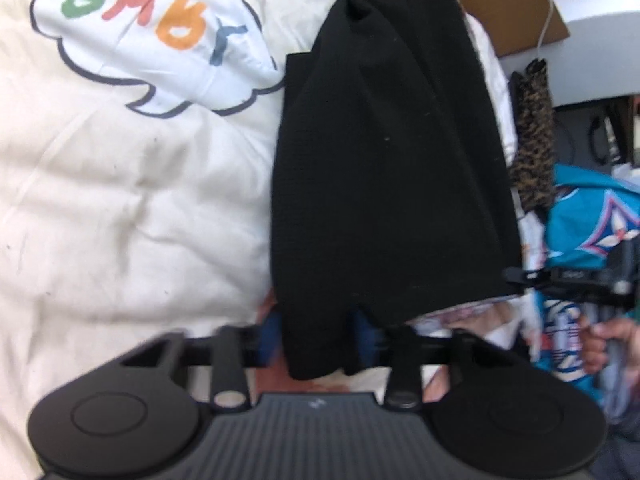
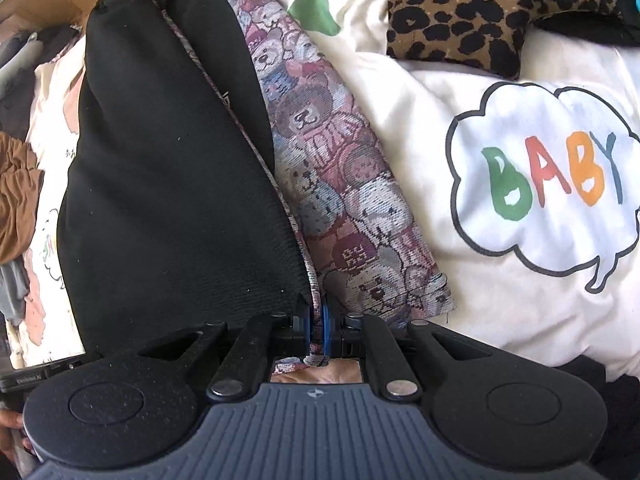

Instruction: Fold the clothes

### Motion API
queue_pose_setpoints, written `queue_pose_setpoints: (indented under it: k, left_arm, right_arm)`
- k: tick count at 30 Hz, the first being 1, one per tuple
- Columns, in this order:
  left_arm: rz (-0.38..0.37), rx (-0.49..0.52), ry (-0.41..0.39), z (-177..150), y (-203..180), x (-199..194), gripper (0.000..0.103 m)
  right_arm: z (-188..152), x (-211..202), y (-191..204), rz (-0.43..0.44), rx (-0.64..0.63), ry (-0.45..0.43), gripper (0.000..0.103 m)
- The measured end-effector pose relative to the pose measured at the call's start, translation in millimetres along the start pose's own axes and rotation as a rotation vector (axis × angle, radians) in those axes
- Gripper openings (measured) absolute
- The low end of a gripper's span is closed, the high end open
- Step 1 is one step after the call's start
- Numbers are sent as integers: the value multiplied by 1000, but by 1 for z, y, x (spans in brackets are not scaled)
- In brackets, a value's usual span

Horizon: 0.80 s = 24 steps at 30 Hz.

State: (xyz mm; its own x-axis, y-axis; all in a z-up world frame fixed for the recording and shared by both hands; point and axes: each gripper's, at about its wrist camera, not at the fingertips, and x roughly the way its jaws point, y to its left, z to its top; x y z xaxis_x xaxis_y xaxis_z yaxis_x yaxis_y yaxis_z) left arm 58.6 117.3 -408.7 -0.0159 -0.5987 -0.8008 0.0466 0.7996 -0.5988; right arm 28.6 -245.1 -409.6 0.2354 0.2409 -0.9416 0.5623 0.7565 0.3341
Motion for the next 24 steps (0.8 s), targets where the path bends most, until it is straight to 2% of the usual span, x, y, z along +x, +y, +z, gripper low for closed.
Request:
queue_pose_setpoints:
  k: [4,9,16,24]
  left_arm:
    - [12,24,5,2,-6,-8,15]
    - [21,38,-27,4,-14,-21,4]
    - [16,76,-60,5,-32,-41,2]
    - [-45,94,-71,4,-45,-50,1]
  right_arm:
    - [-3,-6,2,17,-10,-2,4]
    - [-5,-14,1,31,-14,-26,4]
    - [2,-28,-11,56,-9,-71,4]
    - [-1,-37,-24,65,26,-118,4]
